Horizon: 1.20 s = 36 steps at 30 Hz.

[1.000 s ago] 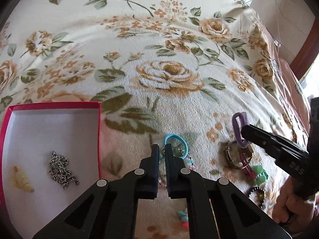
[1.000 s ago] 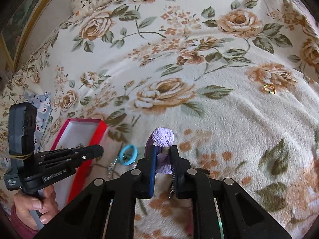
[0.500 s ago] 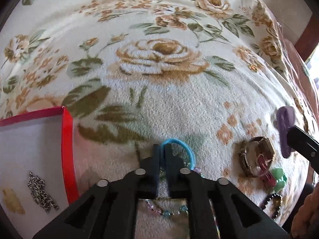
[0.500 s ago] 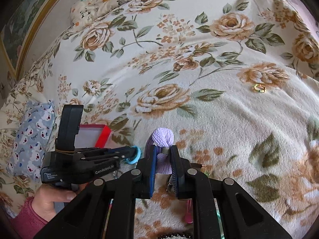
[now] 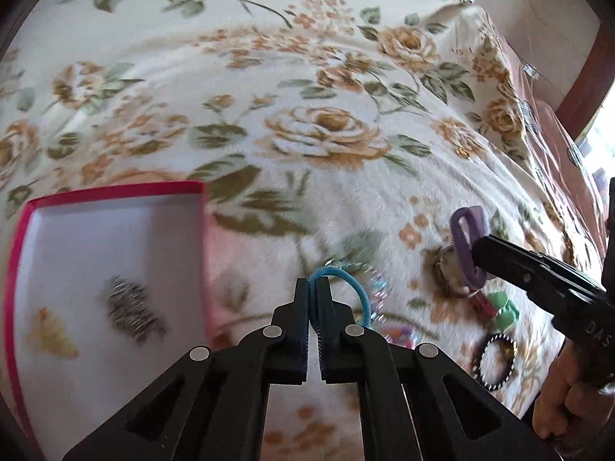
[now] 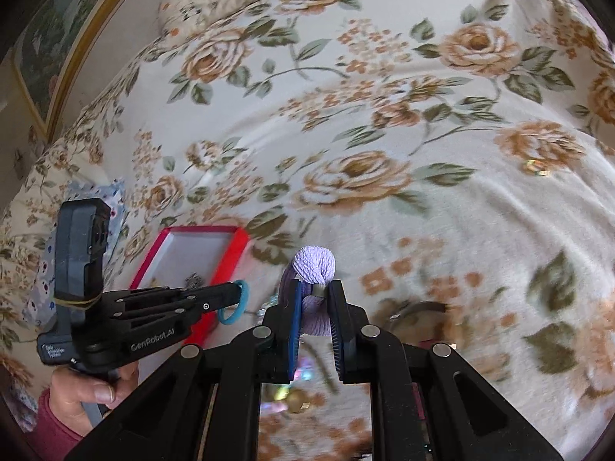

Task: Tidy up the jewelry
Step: 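Carry the hair tie and bow clip into the box while both tools open to release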

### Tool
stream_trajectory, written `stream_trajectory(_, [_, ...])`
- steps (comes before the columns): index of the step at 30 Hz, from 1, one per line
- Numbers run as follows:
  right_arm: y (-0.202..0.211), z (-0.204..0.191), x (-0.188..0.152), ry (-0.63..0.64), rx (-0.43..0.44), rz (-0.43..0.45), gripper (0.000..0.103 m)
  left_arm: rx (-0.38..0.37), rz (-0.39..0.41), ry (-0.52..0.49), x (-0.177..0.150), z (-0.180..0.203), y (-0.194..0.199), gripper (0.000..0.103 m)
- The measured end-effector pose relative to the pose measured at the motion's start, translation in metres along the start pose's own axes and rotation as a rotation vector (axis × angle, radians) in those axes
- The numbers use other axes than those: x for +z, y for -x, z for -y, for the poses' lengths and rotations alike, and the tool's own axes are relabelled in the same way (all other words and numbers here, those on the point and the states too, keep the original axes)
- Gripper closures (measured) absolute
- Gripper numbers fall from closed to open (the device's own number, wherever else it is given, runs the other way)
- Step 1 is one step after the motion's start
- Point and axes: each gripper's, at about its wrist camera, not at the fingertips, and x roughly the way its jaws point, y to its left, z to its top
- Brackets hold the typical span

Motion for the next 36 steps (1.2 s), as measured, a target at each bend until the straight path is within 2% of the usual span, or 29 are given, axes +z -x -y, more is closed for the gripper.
stream_trajectory(8, [-0.022,-0.051,-0.009,0.071,0.074,-0.048,0.089,0.035,0.076,0.118,-0.032,-0.041,0.056,0.100])
stream_trajectory(15, [-0.044,-0.095,-0.015,0.131,0.134,-0.087,0.089,0.086,0.096,0.226,-0.063,-0.081,0.089,0.100])
stream_trajectory(24, [-0.080,-0.144,-0.024,0.215,0.180,-0.148,0.089,0.133,0.094,0.311,-0.081,-0.114,0.103,0.100])
stream_trajectory(36, [-0.128,-0.156,-0.028,0.259,0.132,-0.229,0.089,0.219,0.065,0.332,-0.074,-0.141,0.080,0.100])
